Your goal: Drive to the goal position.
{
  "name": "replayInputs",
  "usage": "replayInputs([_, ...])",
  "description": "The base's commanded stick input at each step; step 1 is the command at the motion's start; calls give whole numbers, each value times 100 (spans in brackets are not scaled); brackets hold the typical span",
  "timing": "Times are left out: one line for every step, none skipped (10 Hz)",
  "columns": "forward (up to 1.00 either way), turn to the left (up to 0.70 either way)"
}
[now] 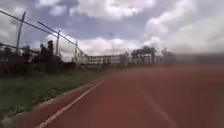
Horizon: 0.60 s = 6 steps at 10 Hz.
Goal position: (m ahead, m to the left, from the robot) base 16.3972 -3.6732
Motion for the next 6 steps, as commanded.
replayInputs([100,0])
replayInputs([100,0])
replayInputs([100,0])
replayInputs([100,0])
replayInputs([100,0])
replayInputs([100,0])
